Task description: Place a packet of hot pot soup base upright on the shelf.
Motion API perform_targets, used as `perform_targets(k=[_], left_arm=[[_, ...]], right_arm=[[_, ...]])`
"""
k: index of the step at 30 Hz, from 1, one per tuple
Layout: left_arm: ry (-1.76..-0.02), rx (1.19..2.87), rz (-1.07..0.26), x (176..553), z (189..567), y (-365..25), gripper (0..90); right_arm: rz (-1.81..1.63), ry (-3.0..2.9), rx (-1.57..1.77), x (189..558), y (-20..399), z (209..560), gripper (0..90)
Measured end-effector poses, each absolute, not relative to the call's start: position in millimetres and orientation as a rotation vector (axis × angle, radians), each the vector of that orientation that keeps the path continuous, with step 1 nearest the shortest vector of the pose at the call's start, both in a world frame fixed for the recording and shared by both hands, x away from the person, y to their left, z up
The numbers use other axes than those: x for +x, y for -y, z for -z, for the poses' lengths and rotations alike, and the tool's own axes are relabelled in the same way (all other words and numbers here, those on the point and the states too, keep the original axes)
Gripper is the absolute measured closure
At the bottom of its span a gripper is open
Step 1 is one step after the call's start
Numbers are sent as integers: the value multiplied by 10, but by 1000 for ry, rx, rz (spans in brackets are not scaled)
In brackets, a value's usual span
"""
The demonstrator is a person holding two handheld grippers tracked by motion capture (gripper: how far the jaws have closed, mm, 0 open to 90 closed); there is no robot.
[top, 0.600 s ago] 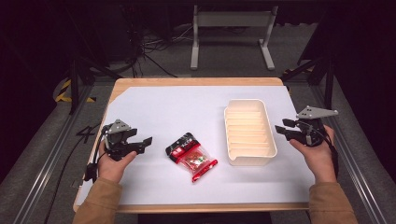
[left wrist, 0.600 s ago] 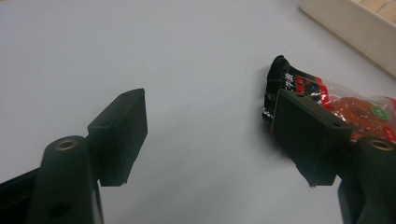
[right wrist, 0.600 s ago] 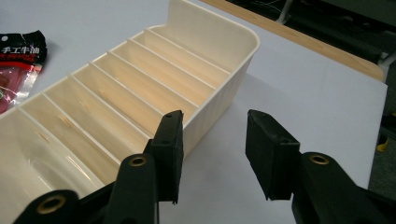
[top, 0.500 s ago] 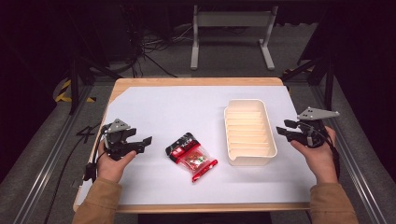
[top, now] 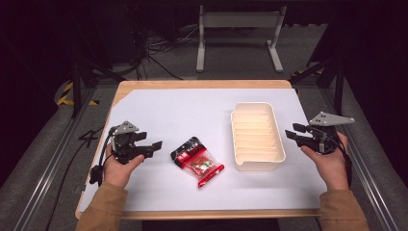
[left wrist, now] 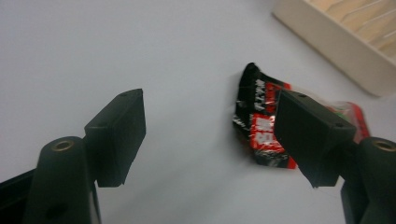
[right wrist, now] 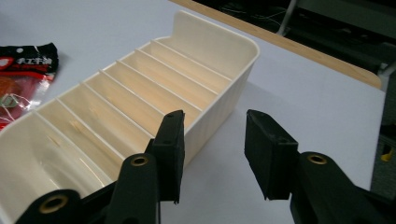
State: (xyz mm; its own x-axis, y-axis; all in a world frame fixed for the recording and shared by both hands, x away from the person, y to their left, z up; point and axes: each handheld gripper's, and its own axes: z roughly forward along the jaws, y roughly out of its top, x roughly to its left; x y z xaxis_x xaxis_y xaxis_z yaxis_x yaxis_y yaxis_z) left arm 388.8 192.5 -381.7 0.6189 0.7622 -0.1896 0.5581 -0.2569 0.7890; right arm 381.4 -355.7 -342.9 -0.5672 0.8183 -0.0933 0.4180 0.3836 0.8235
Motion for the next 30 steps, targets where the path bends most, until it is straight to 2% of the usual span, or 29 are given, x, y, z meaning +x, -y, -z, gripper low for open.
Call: perform_targets(k=[16,20,22,30], left_arm=[[-1027,1945,-232,3902,3861,-1660,265],[-1041,1984,-254,3923,3926,-1580,269],[-1067,1993,-254,3939,3966,-1554,339],[-1127,2036,-205,4012,4145,-1475,393]], right_arm=[[-1092,-2157,1100,3748,3449,3367,551],[-1095,-2156,1100,3741,3433,3358,534],[-1094,-2156,1106,3742,3431,3359,532],[-1103,-2162,1116,3753,3427,3371,519]])
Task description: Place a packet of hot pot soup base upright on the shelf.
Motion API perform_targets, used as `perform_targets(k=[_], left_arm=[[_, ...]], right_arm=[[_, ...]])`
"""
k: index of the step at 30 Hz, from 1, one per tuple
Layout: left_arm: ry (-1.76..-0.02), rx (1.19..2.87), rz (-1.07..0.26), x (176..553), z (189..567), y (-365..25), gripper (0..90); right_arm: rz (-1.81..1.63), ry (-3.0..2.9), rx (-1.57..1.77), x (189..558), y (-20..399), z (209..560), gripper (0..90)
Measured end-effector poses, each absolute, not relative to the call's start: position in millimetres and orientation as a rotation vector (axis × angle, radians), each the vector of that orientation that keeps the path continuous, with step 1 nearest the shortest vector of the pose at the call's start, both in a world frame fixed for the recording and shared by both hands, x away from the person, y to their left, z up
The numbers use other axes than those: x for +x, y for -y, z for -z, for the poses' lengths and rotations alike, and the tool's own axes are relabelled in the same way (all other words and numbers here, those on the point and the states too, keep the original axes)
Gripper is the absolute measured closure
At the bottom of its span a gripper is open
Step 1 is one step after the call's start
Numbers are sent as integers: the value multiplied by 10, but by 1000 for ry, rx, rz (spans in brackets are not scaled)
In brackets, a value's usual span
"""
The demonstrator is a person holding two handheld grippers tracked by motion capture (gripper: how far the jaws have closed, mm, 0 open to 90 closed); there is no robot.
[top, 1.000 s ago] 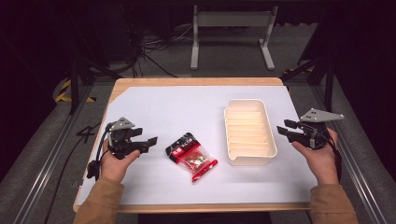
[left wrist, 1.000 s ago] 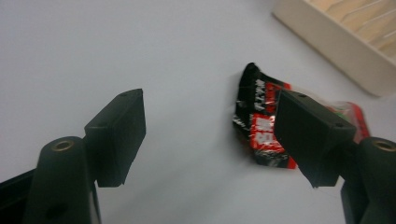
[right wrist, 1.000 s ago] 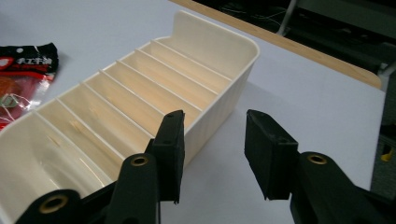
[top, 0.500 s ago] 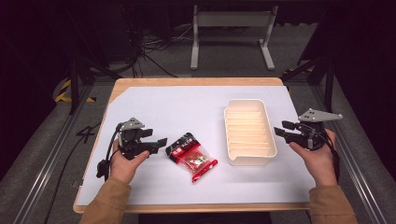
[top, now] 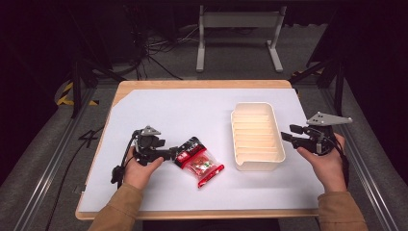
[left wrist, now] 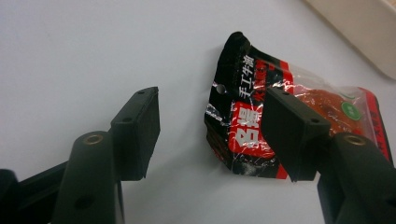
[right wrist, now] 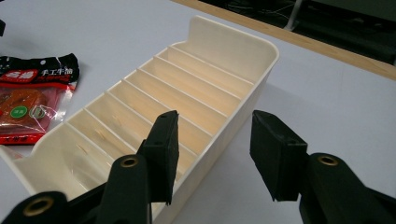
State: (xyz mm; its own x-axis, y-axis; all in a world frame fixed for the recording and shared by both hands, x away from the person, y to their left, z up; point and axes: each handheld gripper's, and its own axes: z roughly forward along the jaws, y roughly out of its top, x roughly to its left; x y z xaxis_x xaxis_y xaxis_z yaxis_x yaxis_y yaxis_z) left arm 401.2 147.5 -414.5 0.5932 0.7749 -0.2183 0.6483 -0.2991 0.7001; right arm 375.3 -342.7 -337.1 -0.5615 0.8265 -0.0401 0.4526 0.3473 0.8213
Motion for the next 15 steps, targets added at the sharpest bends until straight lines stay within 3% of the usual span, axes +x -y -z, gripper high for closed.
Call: perform_targets(k=[15], left_arm=[[-1187,2066,-33,4091,4309,-1436,448]], right_arm=[[-1088,-2192,1093,3766,3386,3410,495]])
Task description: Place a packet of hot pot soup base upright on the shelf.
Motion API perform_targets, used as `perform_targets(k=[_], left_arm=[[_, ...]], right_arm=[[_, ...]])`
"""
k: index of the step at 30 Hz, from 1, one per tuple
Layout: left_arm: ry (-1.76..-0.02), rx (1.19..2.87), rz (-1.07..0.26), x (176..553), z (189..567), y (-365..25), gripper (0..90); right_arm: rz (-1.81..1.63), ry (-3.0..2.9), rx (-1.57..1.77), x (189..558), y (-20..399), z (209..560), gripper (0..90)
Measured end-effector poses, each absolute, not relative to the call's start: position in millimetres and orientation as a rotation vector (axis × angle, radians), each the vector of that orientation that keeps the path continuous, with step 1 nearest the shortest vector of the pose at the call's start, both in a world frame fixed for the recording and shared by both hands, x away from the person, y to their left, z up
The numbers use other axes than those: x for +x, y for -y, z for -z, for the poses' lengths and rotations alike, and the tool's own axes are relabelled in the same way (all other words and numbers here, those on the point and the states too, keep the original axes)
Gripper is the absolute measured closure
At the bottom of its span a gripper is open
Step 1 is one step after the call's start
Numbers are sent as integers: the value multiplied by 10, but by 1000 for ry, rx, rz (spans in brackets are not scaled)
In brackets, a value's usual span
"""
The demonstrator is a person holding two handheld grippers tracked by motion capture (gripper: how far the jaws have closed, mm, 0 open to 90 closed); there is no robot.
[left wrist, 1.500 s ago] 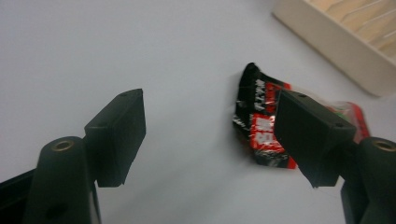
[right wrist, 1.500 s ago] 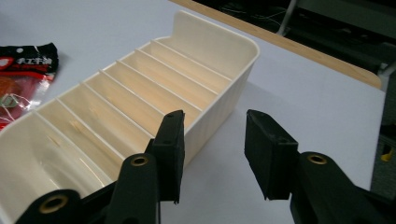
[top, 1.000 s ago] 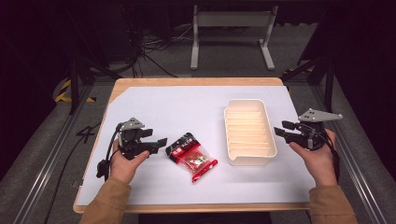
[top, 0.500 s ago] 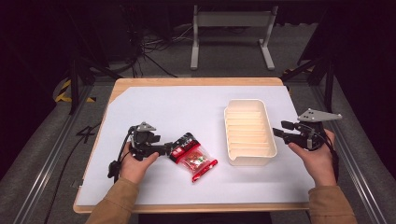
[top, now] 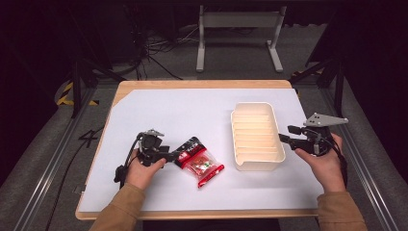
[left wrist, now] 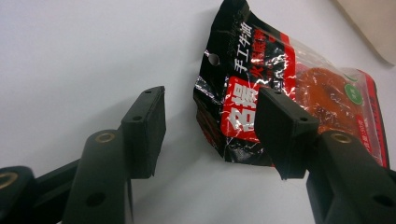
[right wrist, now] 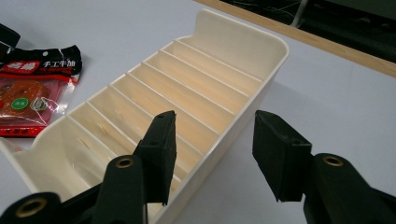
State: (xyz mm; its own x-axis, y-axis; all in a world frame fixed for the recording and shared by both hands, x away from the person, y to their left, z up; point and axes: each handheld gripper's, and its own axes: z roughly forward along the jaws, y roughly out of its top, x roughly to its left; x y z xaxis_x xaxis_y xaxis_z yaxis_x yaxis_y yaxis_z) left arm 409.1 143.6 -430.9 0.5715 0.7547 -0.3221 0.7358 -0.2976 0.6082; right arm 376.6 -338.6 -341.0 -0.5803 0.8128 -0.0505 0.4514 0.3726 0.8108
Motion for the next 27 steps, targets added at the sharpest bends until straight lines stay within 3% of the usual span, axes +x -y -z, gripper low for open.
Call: perform_targets(k=[10,20,27], left_arm=[[-1203,2081,61,4121,4356,-1412,539],[-1242,2075,69,4150,4405,-1373,876],[-1239,2059,58,4129,4374,-1369,900]], right_arm=[[-1093,-2200,1086,3766,3378,3418,490],[-1089,-2206,1075,3768,3357,3431,476],[-1098,-2196,1080,3764,3382,3425,476]])
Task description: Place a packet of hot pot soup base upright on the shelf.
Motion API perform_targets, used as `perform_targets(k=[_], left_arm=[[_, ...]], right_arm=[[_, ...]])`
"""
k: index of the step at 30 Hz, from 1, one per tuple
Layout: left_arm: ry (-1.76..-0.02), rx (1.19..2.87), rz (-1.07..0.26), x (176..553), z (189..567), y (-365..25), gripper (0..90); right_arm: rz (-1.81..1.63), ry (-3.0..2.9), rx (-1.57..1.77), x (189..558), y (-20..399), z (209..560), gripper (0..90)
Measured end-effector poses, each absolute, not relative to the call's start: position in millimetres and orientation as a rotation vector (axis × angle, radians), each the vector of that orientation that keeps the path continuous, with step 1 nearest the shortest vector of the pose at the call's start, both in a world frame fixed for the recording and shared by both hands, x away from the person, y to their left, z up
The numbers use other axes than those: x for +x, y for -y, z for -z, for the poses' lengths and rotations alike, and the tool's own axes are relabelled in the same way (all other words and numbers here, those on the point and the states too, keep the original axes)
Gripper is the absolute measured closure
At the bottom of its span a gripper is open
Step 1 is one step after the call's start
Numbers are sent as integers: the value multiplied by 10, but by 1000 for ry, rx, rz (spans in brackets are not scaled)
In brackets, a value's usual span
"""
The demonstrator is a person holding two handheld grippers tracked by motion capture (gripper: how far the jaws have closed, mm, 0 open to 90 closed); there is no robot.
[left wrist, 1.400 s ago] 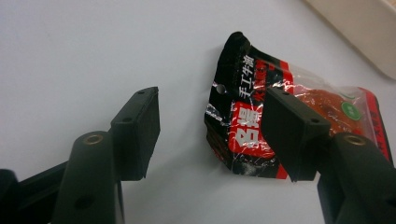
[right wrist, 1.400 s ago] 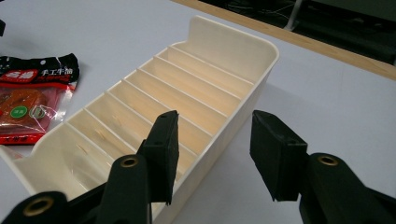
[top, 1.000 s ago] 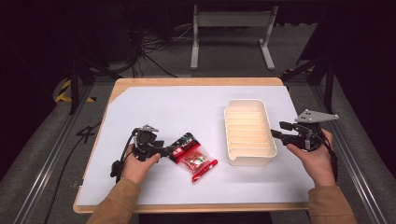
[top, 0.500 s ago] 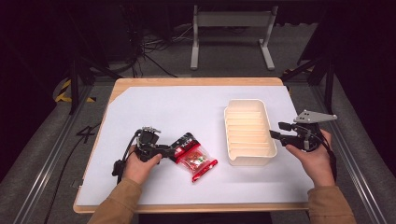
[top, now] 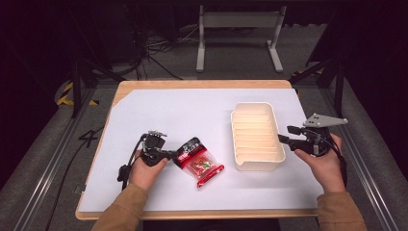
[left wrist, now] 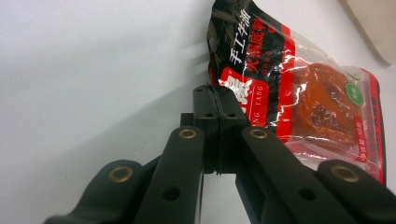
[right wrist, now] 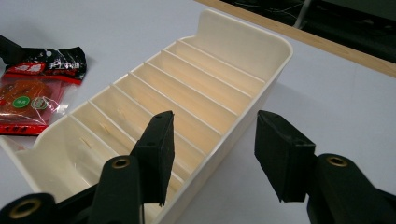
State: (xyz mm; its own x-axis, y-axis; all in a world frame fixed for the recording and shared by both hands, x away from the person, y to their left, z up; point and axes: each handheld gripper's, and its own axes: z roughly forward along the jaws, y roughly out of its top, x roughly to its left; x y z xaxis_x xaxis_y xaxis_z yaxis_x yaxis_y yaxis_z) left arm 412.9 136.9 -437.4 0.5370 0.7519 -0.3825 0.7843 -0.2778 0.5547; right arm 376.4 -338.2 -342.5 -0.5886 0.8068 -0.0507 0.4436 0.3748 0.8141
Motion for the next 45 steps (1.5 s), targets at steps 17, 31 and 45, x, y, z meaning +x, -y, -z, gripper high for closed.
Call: perform_targets(k=[17,31,45], left_arm=[[-1072,2024,-70,3956,3970,-1449,900],[-909,1960,-170,3735,3610,-1521,900],[-790,1929,-178,3574,3384,-1457,900]], right_arm=[[-1088,-2230,1024,3723,3399,3370,594],[-1095,-2276,937,3636,3297,3248,689],[-1133,-2308,860,3556,3161,3151,714]])
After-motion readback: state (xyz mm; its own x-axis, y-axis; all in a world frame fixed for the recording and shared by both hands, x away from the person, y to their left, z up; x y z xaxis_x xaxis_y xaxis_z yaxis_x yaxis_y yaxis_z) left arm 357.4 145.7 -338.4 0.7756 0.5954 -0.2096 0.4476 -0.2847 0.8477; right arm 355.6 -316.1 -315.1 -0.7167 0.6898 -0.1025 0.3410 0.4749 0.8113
